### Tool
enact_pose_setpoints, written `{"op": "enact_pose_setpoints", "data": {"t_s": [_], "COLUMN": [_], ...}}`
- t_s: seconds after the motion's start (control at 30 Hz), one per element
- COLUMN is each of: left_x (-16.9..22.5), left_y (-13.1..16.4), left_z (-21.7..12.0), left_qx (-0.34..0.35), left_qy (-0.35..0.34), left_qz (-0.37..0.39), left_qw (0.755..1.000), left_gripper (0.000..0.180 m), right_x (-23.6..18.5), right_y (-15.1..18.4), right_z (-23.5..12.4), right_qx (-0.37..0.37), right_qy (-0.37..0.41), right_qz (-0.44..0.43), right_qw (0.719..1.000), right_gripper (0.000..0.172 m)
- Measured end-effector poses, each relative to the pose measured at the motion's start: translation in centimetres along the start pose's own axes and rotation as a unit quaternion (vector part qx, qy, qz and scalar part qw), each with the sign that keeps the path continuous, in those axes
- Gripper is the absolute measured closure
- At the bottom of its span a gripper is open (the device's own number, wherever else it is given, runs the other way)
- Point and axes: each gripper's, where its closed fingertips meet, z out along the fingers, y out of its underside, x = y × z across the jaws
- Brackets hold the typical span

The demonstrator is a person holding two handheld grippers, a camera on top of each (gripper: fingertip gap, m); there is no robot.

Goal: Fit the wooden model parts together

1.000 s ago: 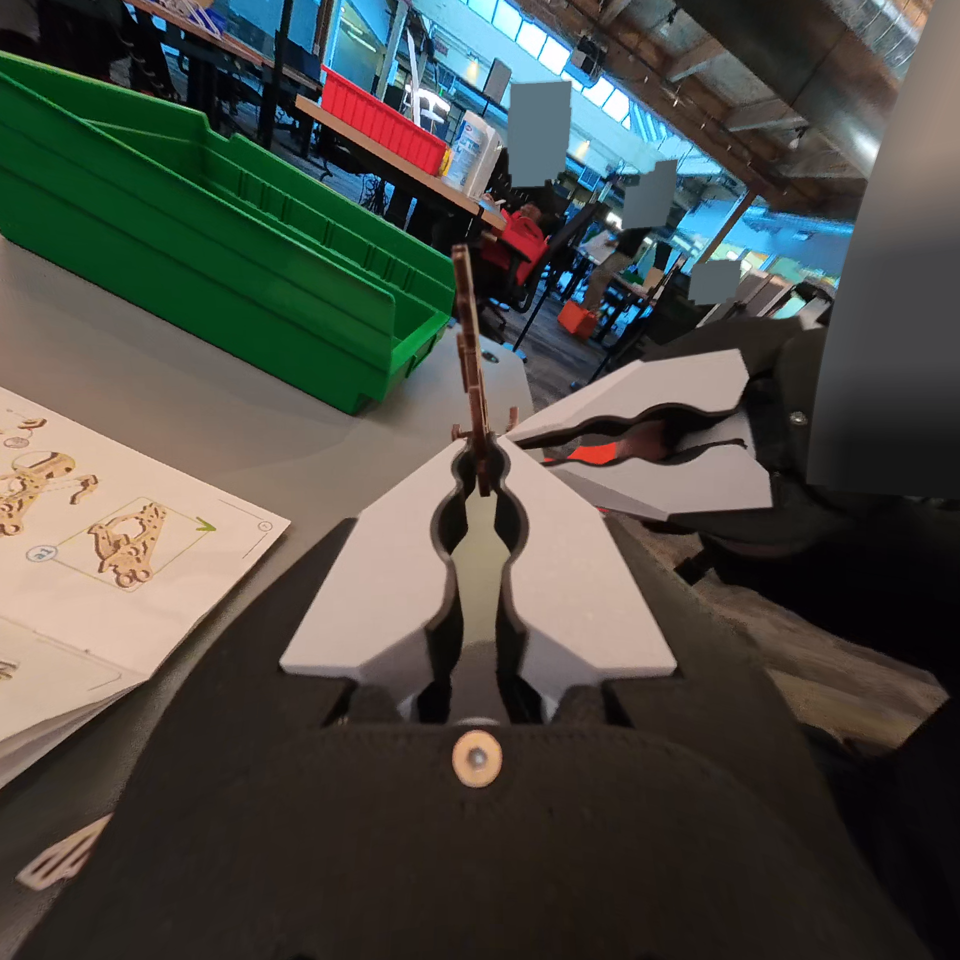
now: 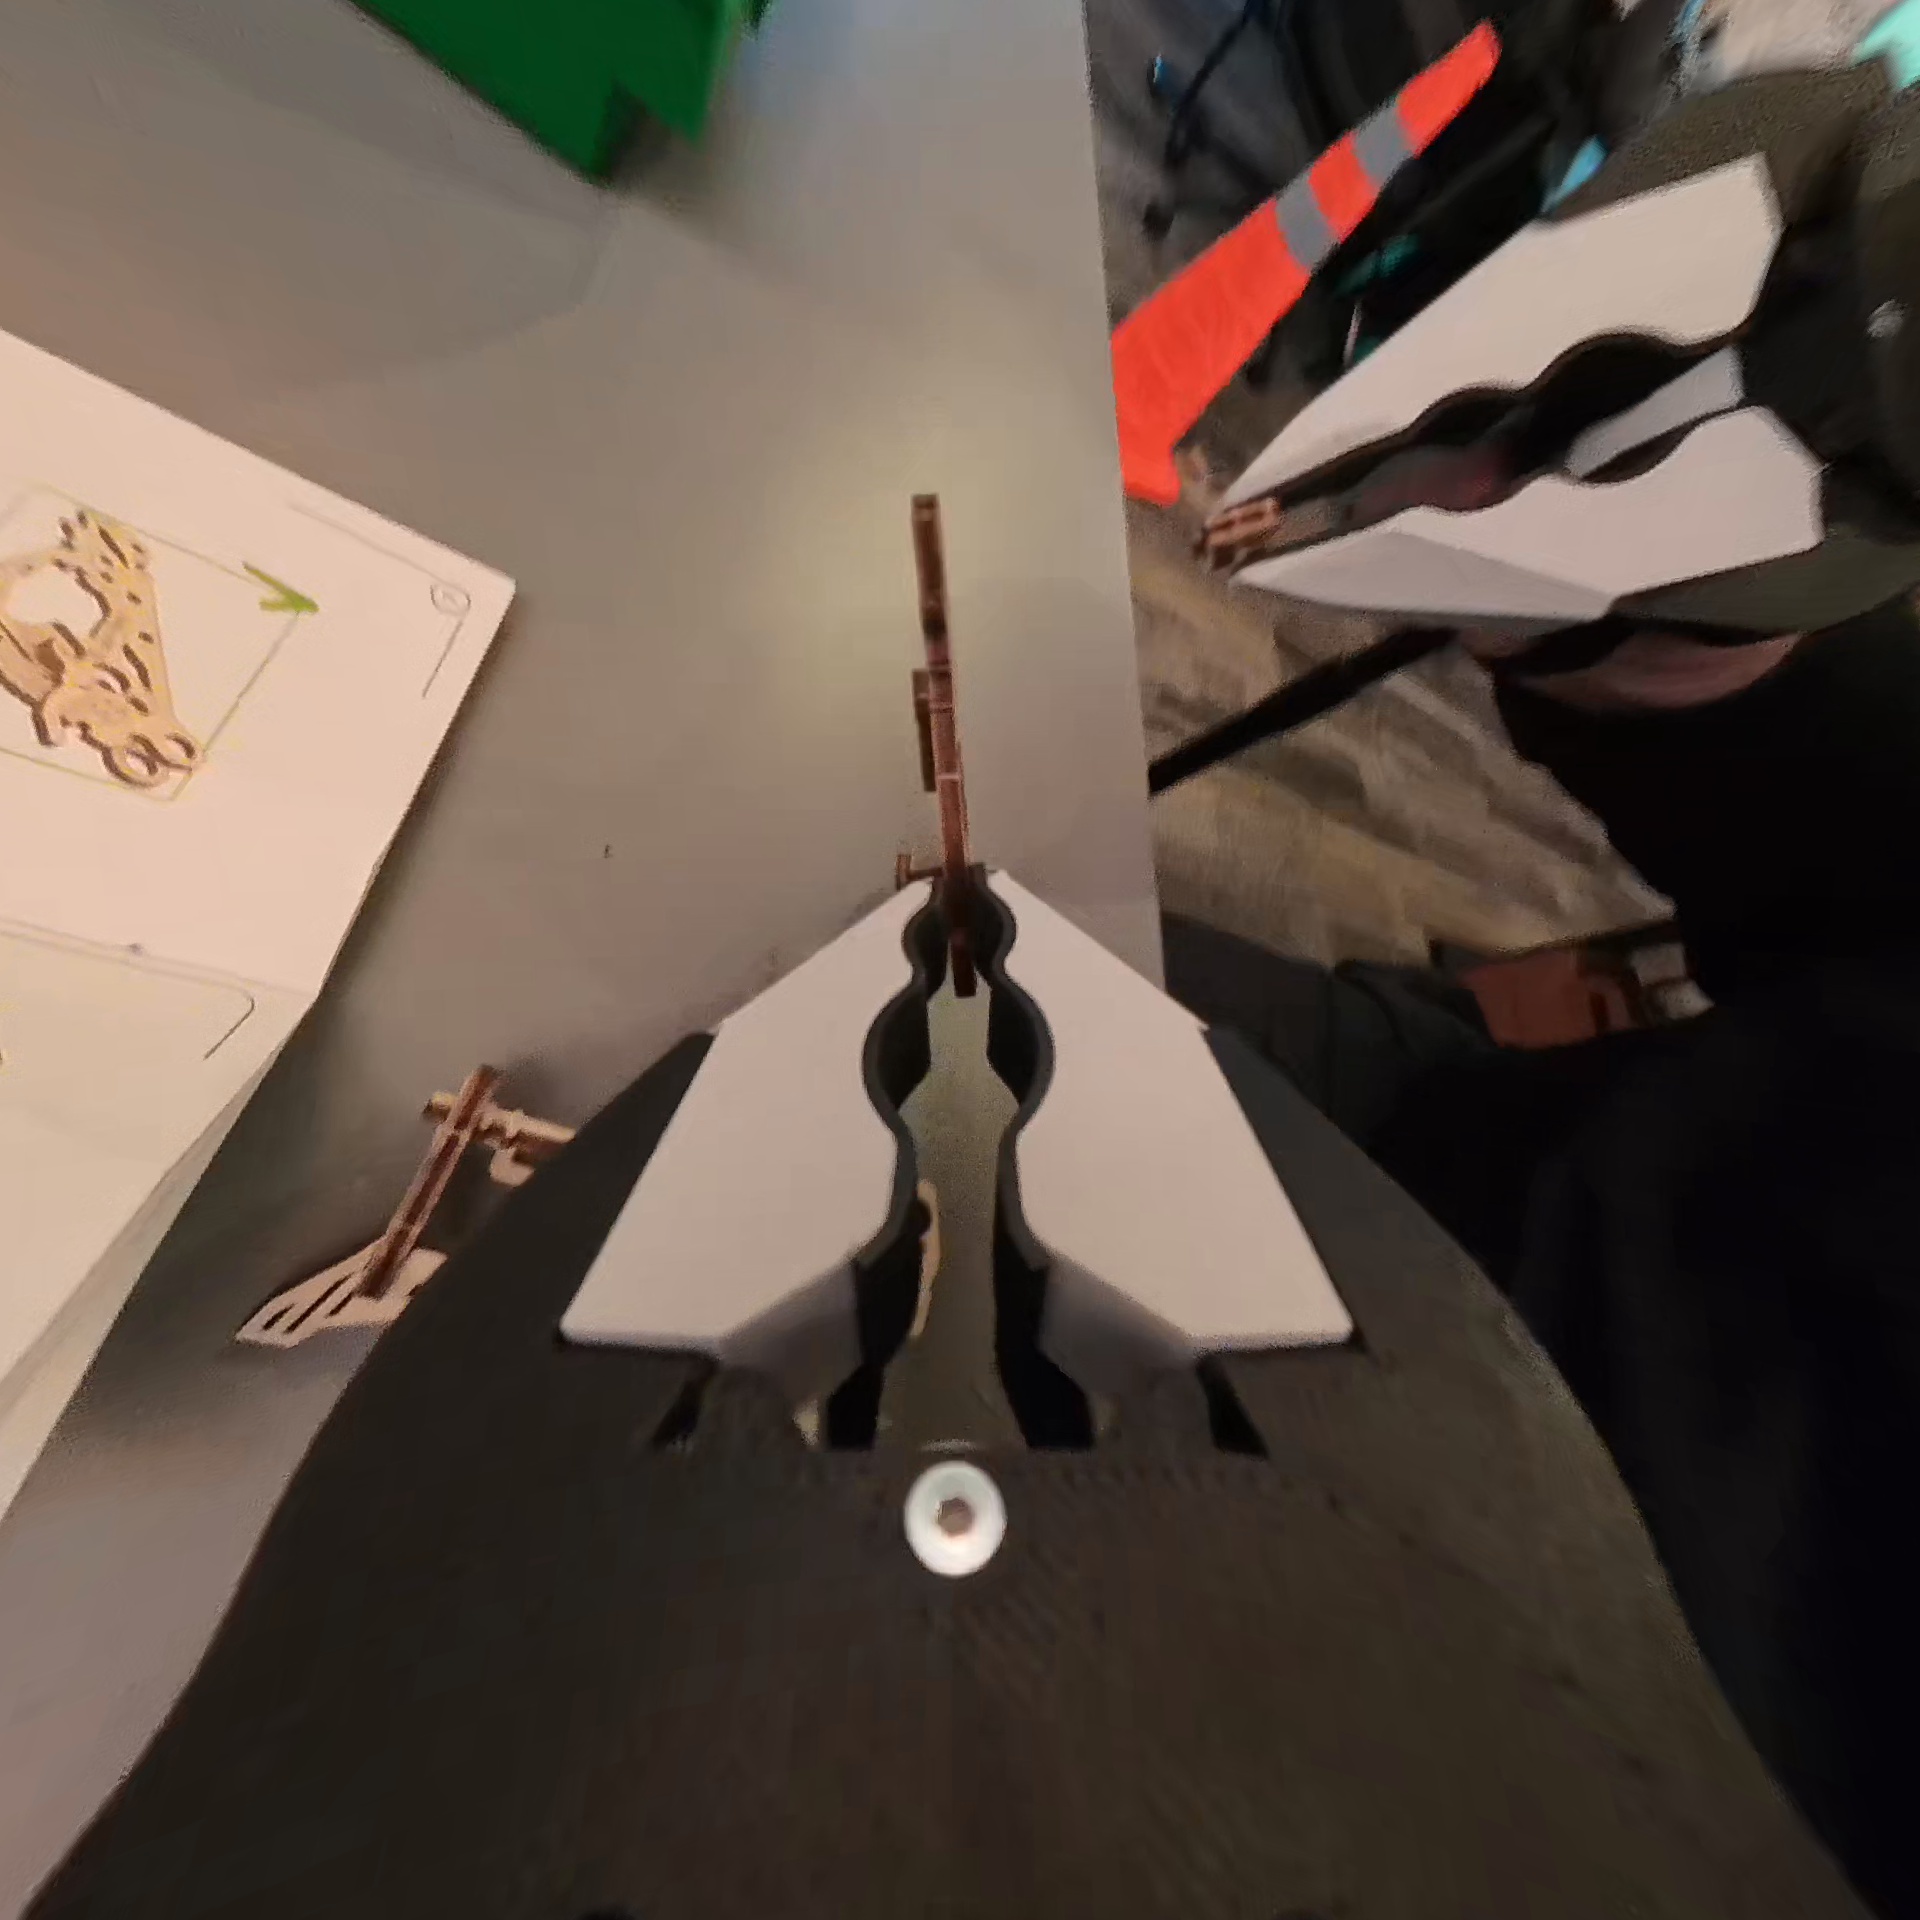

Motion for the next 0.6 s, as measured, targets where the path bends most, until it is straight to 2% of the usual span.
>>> {"op": "enact_pose_setpoints", "data": {"t_s": [0.2, 0.37, 0.53, 0.6], "left_x": [-0.3, 0.0, -2.4, -2.8], "left_y": [-0.2, -0.9, -1.3, -1.3], "left_z": [0.9, 1.8, 2.6, 3.4], "left_qx": [-0.086, -0.167, -0.252, -0.28], "left_qy": [-0.011, 0.022, -0.001, 0.011], "left_qz": [0.034, 0.054, 0.067, 0.064], "left_qw": [0.996, 0.984, 0.965, 0.958], "left_gripper": [0.179, 0.179, 0.172, 0.171], "right_x": [-0.6, 0.0, 0.5, 0.8], "right_y": [0.7, 0.7, 1.4, 1.5], "right_z": [0.2, -0.5, -1.0, -1.1], "right_qx": [0.0, 0.008, 0.01, 0.014], "right_qy": [-0.02, -0.023, -0.023, -0.024], "right_qz": [0.014, 0.03, 0.043, 0.052], "right_qw": [1.0, 0.999, 0.999, 0.998], "right_gripper": [0.167, 0.167, 0.167, 0.167]}}
